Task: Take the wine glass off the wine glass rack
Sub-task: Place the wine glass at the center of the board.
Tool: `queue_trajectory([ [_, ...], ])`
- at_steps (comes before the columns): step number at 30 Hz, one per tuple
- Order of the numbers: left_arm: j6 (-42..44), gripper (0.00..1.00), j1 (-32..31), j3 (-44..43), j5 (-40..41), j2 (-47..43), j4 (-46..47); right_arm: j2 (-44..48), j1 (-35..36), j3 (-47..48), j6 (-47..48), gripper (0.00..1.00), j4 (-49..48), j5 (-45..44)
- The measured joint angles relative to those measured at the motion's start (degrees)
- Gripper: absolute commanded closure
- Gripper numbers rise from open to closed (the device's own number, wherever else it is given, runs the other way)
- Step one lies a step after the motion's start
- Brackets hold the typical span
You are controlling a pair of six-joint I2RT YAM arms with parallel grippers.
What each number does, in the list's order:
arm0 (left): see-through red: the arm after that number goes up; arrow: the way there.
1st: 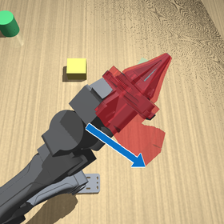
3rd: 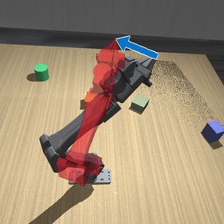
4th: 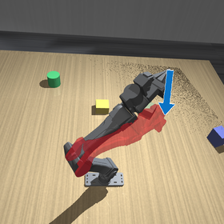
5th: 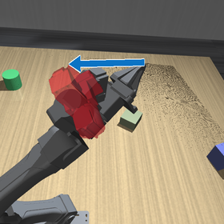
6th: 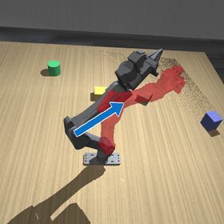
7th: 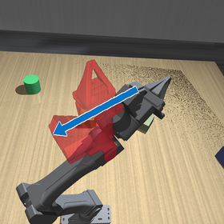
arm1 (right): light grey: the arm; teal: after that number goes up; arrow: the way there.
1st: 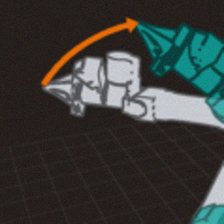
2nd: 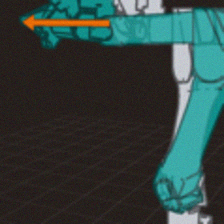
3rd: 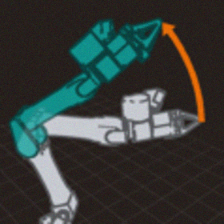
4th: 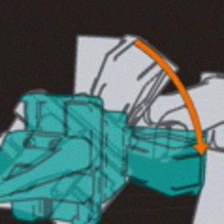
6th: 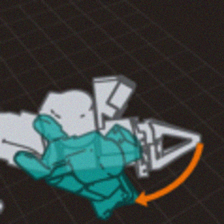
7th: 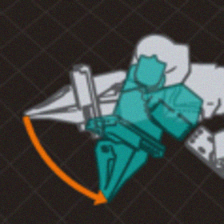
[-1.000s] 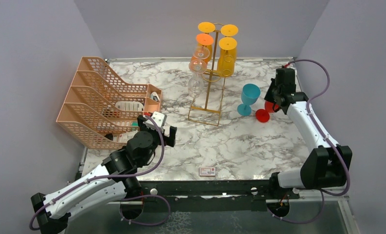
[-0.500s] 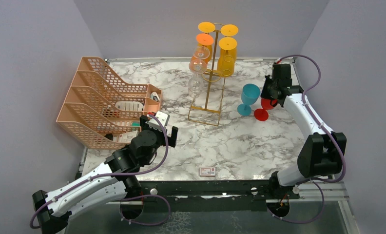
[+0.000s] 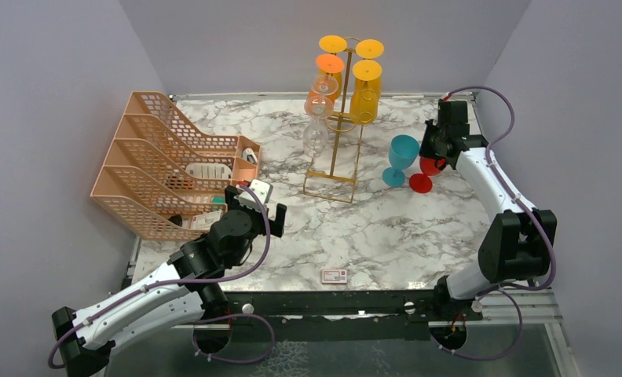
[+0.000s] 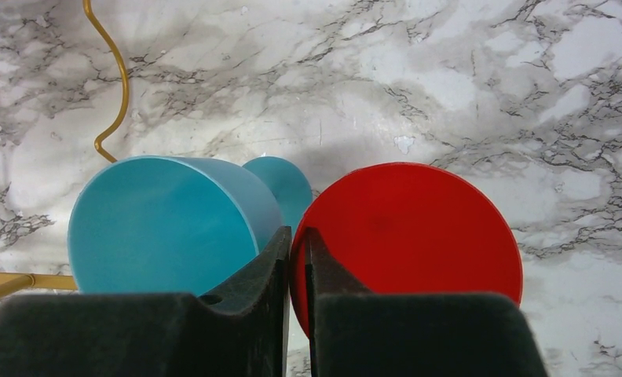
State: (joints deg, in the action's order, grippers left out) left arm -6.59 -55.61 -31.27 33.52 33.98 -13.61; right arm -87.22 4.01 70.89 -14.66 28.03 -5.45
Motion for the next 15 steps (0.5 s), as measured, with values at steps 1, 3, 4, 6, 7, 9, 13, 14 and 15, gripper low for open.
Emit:
queue_trajectory([
  [1,0.0,0.01,0.0,0.0,0.0,0.0,0.0,0.0,0.0,0.0,0.1,0.87,0.1,0.0],
  [3,0.0,0.01,0.0,0.0,0.0,0.0,0.0,0.0,0.0,0.0,0.2,0.86,0.2,0.0],
  [4,0.0,0.01,0.0,0.0,0.0,0.0,0.0,0.0,0.0,0.0,0.2,0.86,0.3,0.0],
  [6,0.0,0.01,0.0,0.0,0.0,0.0,0.0,0.0,0.0,0.0,0.2,0.85,0.4,0.0],
  [7,0.0,0.01,0.0,0.0,0.0,0.0,0.0,0.0,0.0,0.0,0.3,0.85,0.5,0.0],
  [9,0.0,0.01,0.0,0.0,0.0,0.0,0.0,0.0,0.0,0.1,0.3,0.84,0.7,0.0],
  [13,0.0,0.01,0.0,0.0,0.0,0.0,0.0,0.0,0.0,0.5,0.8,0.83,1.2,0.0],
  [14,0.0,0.01,0.0,0.0,0.0,0.0,0.0,0.0,0.0,0.7,0.8,0.83,1.4,0.0],
  [15,0.0,0.01,0.0,0.0,0.0,0.0,0.0,0.0,0.0,1.0,0.8,0.83,1.6,0.0],
])
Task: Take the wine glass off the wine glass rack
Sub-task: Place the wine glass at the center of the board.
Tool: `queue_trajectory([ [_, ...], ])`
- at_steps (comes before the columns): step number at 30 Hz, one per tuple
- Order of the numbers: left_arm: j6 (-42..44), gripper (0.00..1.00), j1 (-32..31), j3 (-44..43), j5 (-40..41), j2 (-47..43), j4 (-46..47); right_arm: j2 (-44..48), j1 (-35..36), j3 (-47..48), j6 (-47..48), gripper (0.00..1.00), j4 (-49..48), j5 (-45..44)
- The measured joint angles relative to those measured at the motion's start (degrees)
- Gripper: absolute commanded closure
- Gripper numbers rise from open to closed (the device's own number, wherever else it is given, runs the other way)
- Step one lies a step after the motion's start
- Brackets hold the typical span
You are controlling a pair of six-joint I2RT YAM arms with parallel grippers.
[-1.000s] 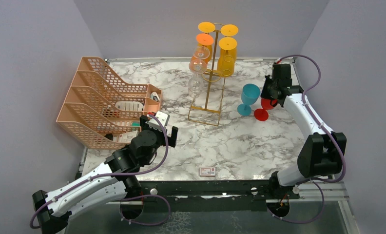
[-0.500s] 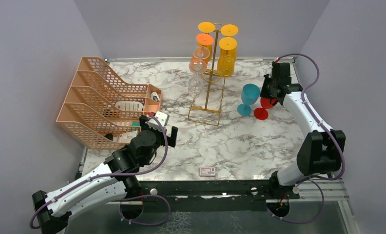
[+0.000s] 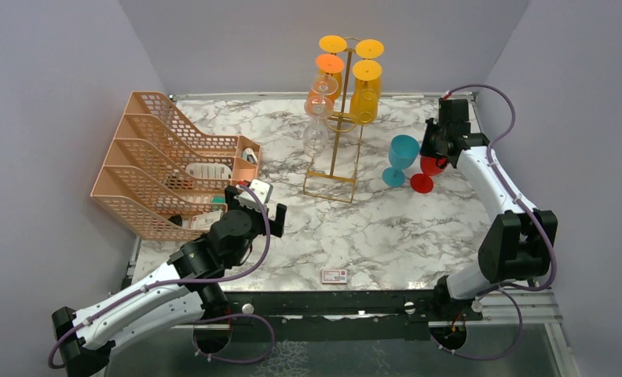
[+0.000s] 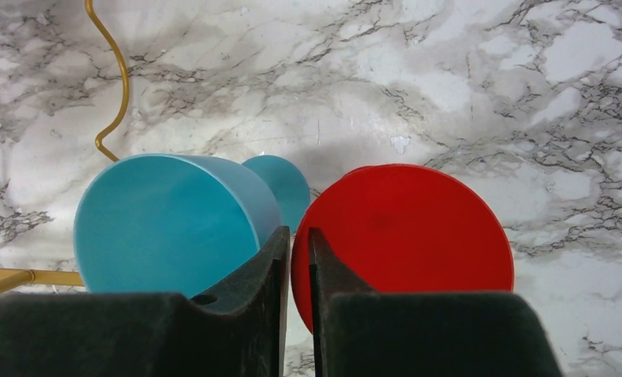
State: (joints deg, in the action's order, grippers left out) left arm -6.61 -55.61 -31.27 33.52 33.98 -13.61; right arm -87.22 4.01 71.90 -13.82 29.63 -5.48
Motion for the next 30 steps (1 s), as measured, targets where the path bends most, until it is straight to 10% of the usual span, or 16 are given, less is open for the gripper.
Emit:
queue_trajectory([
  [17,0.0,0.01,0.0,0.0,-0.1,1.2,0.0,2.6,0.0,1.2,0.4,0.71,0.5,0.0],
  [30,0.0,0.01,0.0,0.0,-0.1,2.1,0.0,12.5,0.0,1.3,-2.2,0.31,-0.5,2.8],
])
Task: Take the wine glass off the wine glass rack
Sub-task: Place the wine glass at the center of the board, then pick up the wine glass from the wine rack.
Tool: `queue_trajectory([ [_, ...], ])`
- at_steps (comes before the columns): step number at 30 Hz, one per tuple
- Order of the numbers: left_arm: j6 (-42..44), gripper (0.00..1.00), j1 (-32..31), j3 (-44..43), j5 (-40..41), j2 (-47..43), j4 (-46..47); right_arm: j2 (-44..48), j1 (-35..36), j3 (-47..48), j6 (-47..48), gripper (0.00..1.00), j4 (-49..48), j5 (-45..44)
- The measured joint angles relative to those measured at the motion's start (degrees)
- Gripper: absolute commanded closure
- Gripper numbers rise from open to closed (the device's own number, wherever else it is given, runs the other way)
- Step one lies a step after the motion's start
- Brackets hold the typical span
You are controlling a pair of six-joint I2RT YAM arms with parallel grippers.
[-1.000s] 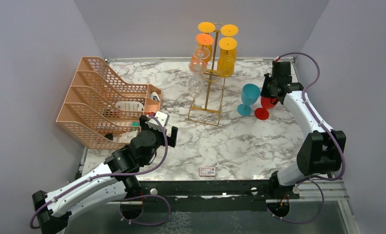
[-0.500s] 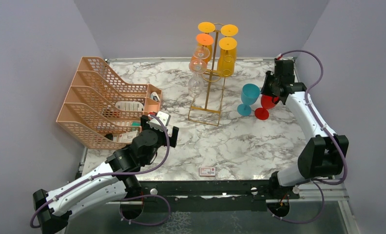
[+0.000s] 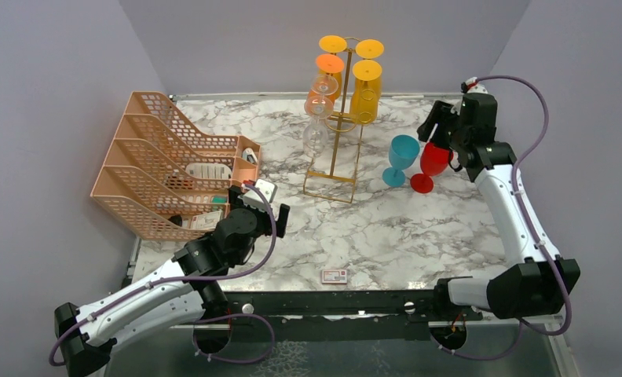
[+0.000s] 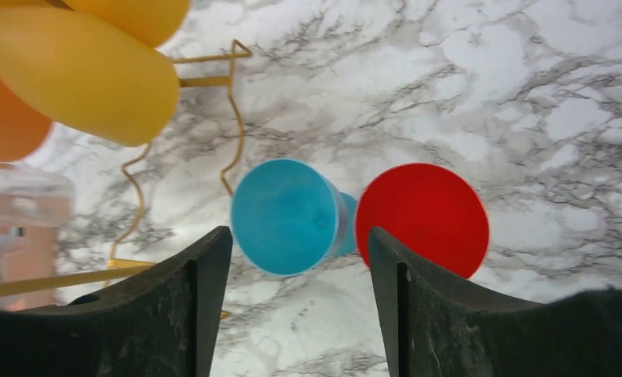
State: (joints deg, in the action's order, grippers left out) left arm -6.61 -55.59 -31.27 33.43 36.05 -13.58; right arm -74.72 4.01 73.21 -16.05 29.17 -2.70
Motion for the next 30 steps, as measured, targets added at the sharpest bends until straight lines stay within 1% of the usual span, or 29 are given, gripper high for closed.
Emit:
queue_trajectory([
  [3,0.0,0.01,0.3,0.0,0.0,0.8,0.1,2.0,0.0,-0.2,-3.9,0.23,-1.4,2.8],
  [5,0.0,0.01,0.7,0.0,0.0,1.6,0.2,3.5,0.0,-1.2,-6.0,0.18,-3.6,6.3],
  [6,0.0,0.01,1.0,0.0,-0.2,2.2,0.2,4.4,0.0,-2.3,-6.6,0.08,-5.3,8.3],
  [7,0.0,0.01,1.4,0.0,-0.5,2.7,0.2,5.5,0.0,-3.5,-7.3,0.01,-6.9,10.2],
  [11,-0.1,0.01,3.3,0.0,-1.9,4.7,0.2,10.7,0.0,-11.5,-9.6,0.0,-16.7,17.7],
  [14,-0.3,0.01,6.3,0.0,-3.7,6.3,0.2,13.7,0.0,-16.0,-11.2,0.0,-22.6,21.3],
  [16,-0.9,0.01,9.5,-0.2,-5.7,7.3,0.2,13.9,0.0,-16.1,-12.3,0.0,-24.3,22.1],
  [18,-1.6,0.01,14.1,-0.8,-8.9,8.4,0.1,13.3,0.0,-15.1,-13.4,0.01,-24.9,22.5],
  [21,-3.1,0.01,24.6,-4.1,-16.9,11.9,0.3,11.5,0.0,-12.2,-15.7,0.0,-24.9,22.2],
  [23,-4.1,0.01,29.3,-6.2,-22.9,14.2,0.9,11.1,0.0,-11.5,-16.7,0.0,-26.0,21.8],
  [24,-4.2,0.01,31.9,-7.3,-23.8,15.6,1.5,11.1,0.0,-11.5,-17.1,0.0,-26.7,21.8],
  [27,-4.5,0.01,35.4,-10.5,-28.4,20.1,2.8,11.1,0.0,-11.7,-17.8,0.0,-30.8,22.7],
  [29,-4.8,0.01,35.7,-12.8,-29.6,23.2,3.8,10.2,0.0,-10.4,-18.7,0.0,-31.6,23.3],
  [30,-5.2,0.01,35.7,-13.6,-29.6,24.2,4.2,8.7,0.0,-8.2,-19.1,0.0,-30.7,23.7],
])
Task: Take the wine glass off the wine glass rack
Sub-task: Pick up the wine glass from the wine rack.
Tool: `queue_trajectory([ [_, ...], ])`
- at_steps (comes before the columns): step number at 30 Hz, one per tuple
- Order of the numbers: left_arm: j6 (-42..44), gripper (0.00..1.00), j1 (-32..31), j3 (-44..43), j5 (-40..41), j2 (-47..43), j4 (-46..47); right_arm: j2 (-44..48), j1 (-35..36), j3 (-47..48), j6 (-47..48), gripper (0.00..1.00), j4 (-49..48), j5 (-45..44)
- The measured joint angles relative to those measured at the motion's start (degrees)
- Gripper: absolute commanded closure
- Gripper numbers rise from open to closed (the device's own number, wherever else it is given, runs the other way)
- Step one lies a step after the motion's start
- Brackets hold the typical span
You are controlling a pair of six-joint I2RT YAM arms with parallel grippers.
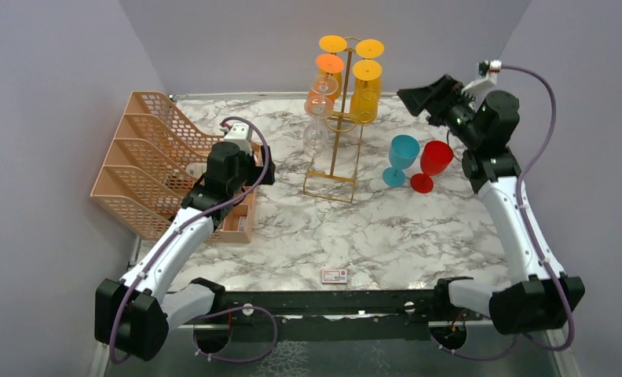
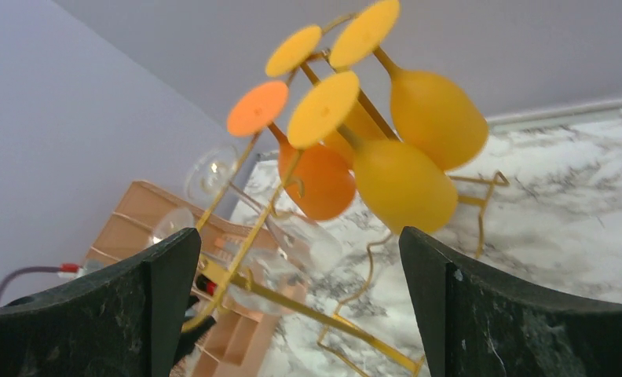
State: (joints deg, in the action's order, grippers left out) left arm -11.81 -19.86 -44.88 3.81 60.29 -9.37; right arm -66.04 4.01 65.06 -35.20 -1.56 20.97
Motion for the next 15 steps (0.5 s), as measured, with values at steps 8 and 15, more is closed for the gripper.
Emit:
queue_trajectory([
  [8,-5.1,0.01,0.5,-5.0,1.2,2.4,1.9,-16.1,0.0,17.2,-6.8,0.13,1.9,6.3],
  [15,-3.7,0.01,0.8,-1.5,1.7,-3.1,11.8,-27.8,0.0,26.3,-12.2,0.25,5.5,9.5],
])
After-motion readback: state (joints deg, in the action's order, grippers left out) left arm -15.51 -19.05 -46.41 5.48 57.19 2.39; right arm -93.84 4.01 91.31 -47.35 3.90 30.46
